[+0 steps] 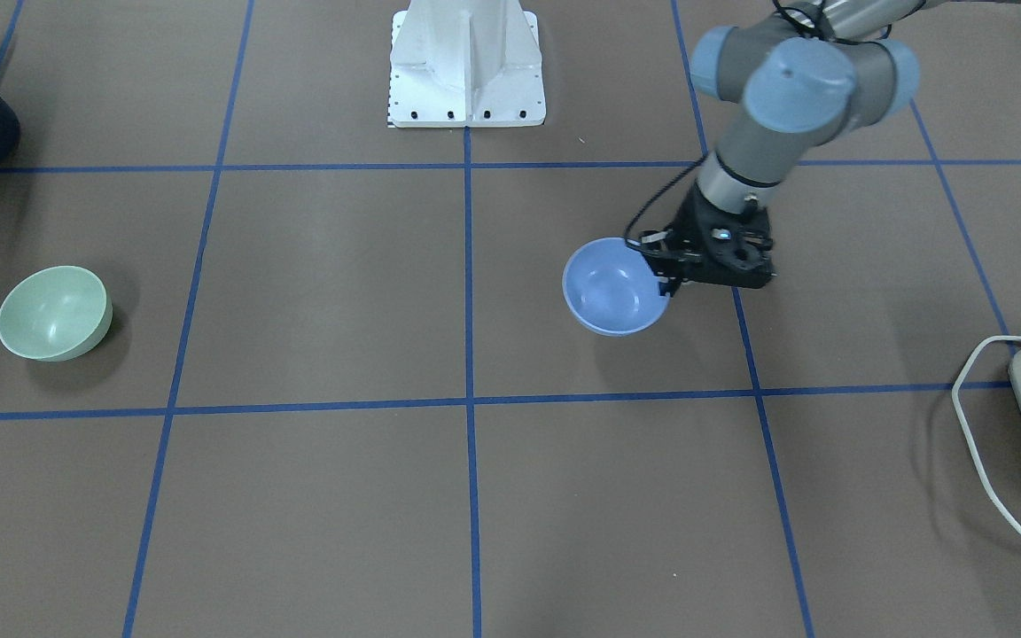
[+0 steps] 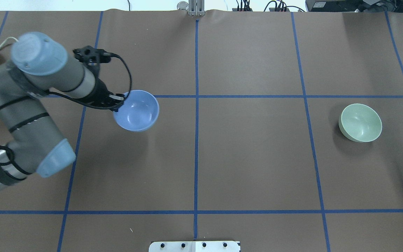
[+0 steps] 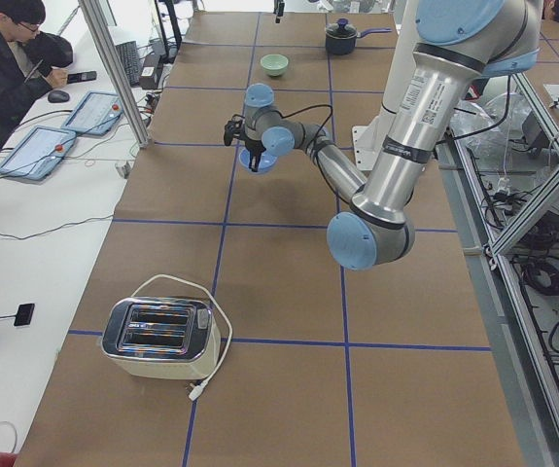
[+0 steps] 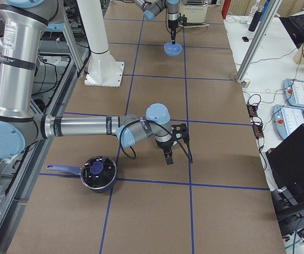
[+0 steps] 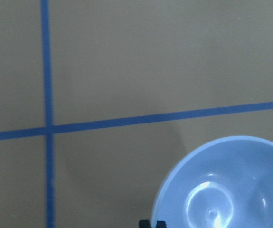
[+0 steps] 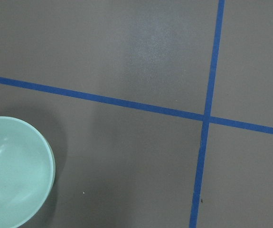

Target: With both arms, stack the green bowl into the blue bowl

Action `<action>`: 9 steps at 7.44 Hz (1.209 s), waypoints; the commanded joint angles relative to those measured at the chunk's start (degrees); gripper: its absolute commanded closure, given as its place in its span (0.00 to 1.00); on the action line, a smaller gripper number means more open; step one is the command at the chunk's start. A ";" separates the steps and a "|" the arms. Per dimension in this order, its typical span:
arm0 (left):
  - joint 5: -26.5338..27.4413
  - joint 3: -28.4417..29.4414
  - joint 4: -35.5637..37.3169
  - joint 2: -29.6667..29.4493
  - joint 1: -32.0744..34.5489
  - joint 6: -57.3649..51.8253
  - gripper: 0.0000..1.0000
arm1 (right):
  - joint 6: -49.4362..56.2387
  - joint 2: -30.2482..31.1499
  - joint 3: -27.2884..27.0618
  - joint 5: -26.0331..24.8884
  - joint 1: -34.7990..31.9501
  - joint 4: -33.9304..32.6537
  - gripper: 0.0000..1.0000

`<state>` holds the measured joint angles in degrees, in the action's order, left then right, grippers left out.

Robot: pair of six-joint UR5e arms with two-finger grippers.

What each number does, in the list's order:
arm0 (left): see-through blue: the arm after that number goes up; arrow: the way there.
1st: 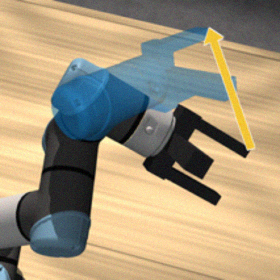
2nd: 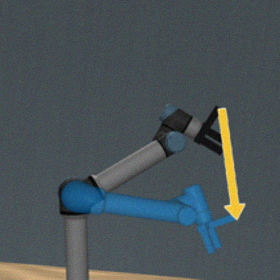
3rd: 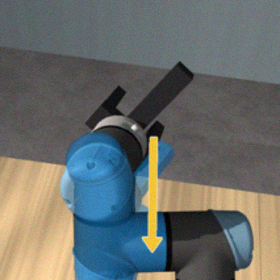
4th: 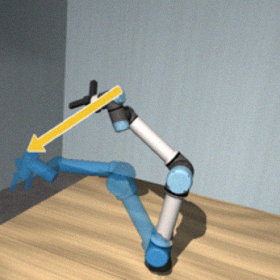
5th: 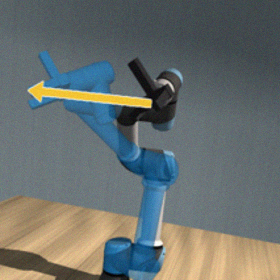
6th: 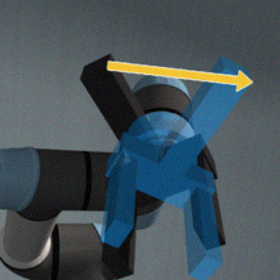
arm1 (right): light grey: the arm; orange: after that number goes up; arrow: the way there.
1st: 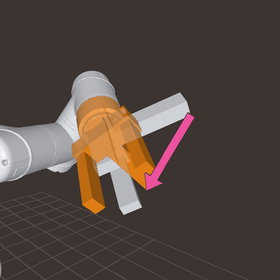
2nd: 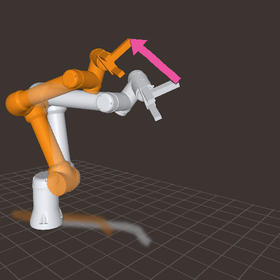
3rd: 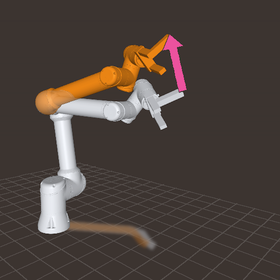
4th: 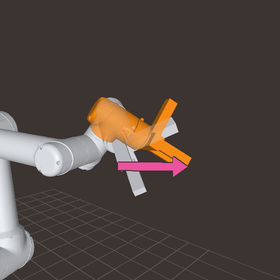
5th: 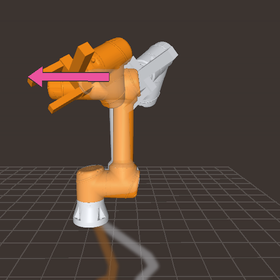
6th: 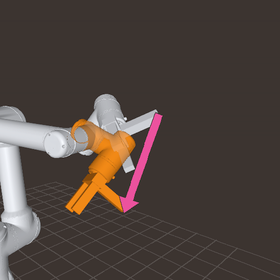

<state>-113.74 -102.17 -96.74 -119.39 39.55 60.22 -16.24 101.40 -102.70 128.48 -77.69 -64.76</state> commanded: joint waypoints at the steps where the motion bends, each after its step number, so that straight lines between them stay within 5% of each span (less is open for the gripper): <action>1: 3.61 6.86 3.93 -11.96 -7.11 8.32 1.00 | -0.55 0.12 0.48 0.01 0.00 1.81 0.00; 3: 6.24 12.51 2.71 -15.26 -9.04 8.25 1.00 | -0.55 0.12 0.57 0.01 0.00 1.83 0.00; 9: 7.92 12.88 2.00 -14.82 -11.69 8.60 1.00 | -0.55 -0.06 0.57 -0.07 0.00 1.83 0.00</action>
<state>-106.21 -89.34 -94.64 -134.31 28.38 68.65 -16.79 101.40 -102.15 128.41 -77.69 -62.93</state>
